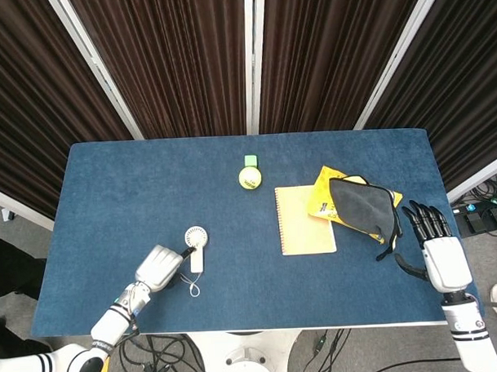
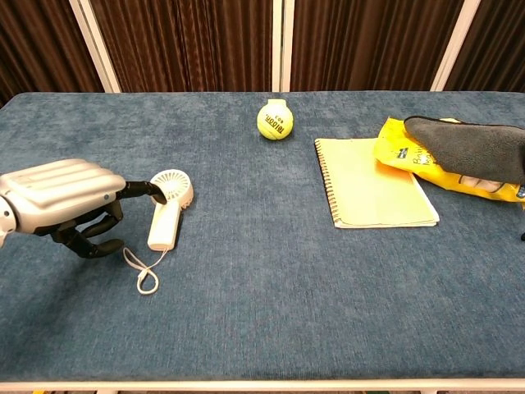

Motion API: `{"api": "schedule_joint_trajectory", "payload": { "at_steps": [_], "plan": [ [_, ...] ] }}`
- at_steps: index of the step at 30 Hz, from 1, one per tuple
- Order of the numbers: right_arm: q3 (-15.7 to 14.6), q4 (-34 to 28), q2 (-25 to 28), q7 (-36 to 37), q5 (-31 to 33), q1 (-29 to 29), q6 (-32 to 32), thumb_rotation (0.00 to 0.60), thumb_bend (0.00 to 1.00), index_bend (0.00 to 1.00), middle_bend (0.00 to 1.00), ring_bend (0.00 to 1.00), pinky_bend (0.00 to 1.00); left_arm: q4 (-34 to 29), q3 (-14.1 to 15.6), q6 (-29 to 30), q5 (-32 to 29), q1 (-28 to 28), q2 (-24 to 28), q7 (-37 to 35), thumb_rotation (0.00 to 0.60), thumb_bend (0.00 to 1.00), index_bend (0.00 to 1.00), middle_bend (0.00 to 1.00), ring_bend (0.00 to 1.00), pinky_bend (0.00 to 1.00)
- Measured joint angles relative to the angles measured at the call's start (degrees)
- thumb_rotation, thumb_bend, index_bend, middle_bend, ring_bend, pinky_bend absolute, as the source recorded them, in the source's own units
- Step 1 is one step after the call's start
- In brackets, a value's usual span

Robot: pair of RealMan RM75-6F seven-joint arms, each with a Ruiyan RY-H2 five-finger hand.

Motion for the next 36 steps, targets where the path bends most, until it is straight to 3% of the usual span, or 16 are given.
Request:
{"api": "schedule_joint_trajectory", "payload": {
  "at_steps": [24,36],
  "plan": [
    [-0.1,0.8,-0.3,0.6,0.0,0.1,-0.5,0.600,0.16,0.00,0.00,0.00,0.00,0.1,0.9,-0.8,-3.2,-1.5,-0.4,-0.3,0.600,0.39,0.19,0.82,0.82,0.83],
    [0.0,1.4,-0.2,1.8,0.1,-0.2,0.0,0.600,0.16,0.00,0.00,0.00,0.00,-6.3,-0.9,9.2,-0.6,0.7,5.5,0.1,0.600,0.39,0.19,0.82,0.82,0.83]
  ]
}}
